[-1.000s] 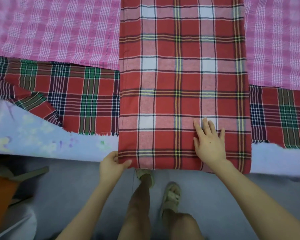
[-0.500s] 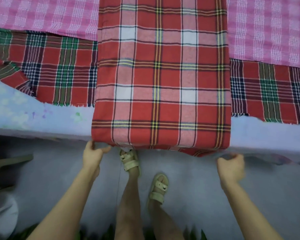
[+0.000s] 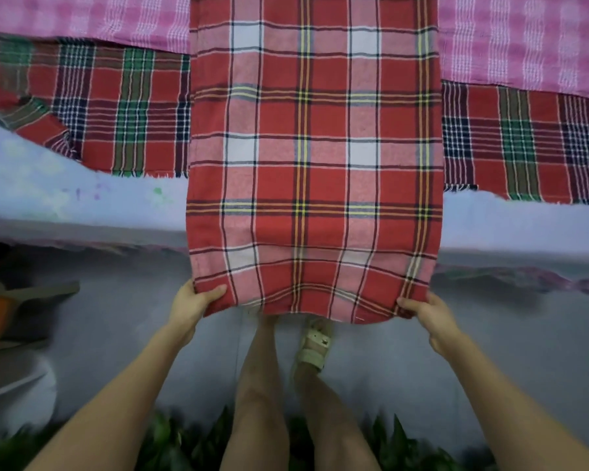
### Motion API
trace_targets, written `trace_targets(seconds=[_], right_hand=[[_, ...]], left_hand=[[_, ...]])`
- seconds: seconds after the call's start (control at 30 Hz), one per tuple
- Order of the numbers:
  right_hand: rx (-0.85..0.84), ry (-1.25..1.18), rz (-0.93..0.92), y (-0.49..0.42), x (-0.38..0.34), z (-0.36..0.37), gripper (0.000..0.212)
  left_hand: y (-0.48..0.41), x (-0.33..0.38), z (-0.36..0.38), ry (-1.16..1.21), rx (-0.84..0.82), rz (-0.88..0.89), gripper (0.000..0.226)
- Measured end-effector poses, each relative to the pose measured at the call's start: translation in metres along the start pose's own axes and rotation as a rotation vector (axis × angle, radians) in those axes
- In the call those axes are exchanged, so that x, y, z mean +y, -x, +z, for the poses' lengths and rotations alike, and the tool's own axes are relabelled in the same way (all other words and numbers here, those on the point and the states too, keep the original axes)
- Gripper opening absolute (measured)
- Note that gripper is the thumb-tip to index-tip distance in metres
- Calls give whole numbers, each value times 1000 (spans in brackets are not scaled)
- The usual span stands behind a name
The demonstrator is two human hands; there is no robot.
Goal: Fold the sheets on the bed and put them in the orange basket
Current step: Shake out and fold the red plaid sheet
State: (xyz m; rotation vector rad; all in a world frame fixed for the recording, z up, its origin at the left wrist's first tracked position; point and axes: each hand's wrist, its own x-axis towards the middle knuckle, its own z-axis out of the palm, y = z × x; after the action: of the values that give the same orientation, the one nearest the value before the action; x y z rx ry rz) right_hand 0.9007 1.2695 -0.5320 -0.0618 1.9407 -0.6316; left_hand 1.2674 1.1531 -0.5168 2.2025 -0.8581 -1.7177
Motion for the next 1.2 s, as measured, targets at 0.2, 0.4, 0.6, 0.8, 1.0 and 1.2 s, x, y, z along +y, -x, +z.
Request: trace_targets(seconds=[0.2, 0.4, 0.6, 0.8, 1.0, 1.2], right_hand=[[-49, 124, 109, 63, 3, -35, 20], [61, 179, -16, 105, -56, -61, 21], [175, 160, -60, 124, -171, -82, 16], [154, -221, -27, 119, -301, -78, 17], [100, -519, -103, 94, -418, -54, 29], [116, -609, -213, 58, -526, -31, 32]], left_hand=[[66, 4, -41, -94, -162, -291, 36], [102, 69, -59, 75, -121, -190, 10], [107, 175, -82, 266, -187, -191, 11], [103, 297, -92, 464, -153, -127, 22], [61, 407, -96, 632, -128, -206, 9], [20, 518, -81, 853, -58, -131, 21]])
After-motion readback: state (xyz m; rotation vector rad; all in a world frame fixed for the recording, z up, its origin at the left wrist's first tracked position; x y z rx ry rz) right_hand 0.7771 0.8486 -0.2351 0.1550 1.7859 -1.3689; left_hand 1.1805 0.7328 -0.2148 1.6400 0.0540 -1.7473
